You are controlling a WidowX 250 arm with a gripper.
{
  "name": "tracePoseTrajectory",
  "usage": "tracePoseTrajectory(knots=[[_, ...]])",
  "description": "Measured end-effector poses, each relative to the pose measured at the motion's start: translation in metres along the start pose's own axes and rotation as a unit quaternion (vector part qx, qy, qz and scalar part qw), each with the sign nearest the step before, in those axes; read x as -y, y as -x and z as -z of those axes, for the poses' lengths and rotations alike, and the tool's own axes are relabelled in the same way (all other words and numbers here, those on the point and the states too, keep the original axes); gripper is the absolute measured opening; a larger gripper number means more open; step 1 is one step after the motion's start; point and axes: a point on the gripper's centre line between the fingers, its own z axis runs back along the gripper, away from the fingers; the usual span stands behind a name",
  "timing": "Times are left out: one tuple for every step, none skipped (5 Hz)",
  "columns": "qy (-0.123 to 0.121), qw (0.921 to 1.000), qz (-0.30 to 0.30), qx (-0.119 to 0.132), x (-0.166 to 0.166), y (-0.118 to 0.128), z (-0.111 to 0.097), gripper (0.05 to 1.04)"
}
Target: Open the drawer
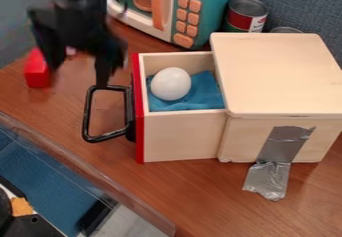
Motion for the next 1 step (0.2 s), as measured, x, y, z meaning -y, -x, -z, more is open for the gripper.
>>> tracePoseTrajectory(knots=[[0.041, 0.9986, 0.033, -0.004, 0.0094, -0.0110, -0.0223, 1.000]])
